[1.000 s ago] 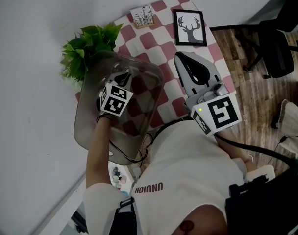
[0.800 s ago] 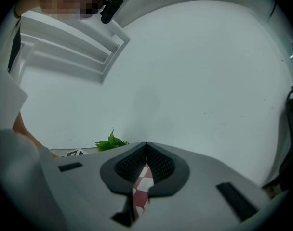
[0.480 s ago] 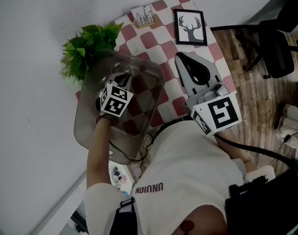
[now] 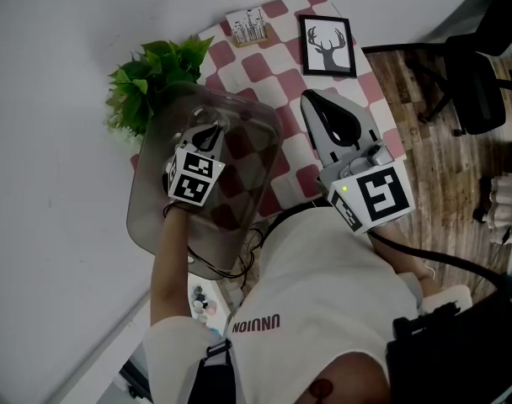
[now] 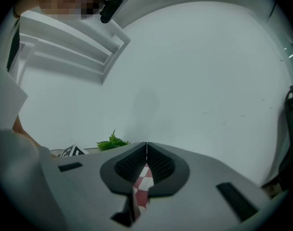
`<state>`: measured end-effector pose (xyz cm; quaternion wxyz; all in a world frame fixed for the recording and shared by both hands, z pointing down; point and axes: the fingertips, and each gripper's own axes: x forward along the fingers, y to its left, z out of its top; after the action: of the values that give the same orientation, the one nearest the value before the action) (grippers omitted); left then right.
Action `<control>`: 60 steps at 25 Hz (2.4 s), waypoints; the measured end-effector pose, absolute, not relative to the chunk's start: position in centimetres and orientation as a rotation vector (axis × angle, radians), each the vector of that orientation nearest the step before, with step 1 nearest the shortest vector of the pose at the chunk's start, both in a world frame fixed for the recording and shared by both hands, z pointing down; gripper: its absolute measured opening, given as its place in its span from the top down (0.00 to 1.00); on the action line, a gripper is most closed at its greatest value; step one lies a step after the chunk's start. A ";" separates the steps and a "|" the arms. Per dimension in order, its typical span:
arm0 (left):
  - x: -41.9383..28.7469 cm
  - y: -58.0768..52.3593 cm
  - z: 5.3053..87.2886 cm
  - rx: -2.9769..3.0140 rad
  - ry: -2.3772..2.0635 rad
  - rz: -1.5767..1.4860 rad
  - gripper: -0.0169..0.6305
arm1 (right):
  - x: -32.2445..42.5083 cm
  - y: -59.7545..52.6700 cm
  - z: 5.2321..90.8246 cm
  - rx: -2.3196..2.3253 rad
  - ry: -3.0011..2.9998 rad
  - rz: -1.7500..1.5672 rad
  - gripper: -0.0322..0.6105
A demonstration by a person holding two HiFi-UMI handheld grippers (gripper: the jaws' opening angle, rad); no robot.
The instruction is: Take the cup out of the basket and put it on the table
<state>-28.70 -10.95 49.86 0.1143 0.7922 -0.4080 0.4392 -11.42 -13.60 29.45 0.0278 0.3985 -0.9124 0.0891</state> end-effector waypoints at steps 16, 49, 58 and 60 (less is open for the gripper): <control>-27.6 -9.6 45.6 2.401 -1.280 1.202 0.93 | -11.1 -12.2 28.8 1.235 -2.833 0.272 0.92; -24.6 -7.6 36.3 2.474 -1.509 1.103 0.93 | -8.5 -10.1 28.3 1.251 -2.865 0.256 0.92; -23.4 -7.2 34.1 2.508 -1.542 1.060 0.93 | -8.1 -9.9 28.1 1.256 -2.873 0.254 0.92; -23.1 -7.2 33.4 2.520 -1.553 1.039 0.93 | -8.1 -10.0 28.1 1.257 -2.873 0.253 0.92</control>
<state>-23.14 -7.18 33.43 0.0023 0.8032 -0.4950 0.3313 -8.15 -9.97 28.10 -0.0023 0.3994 -0.9132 0.0805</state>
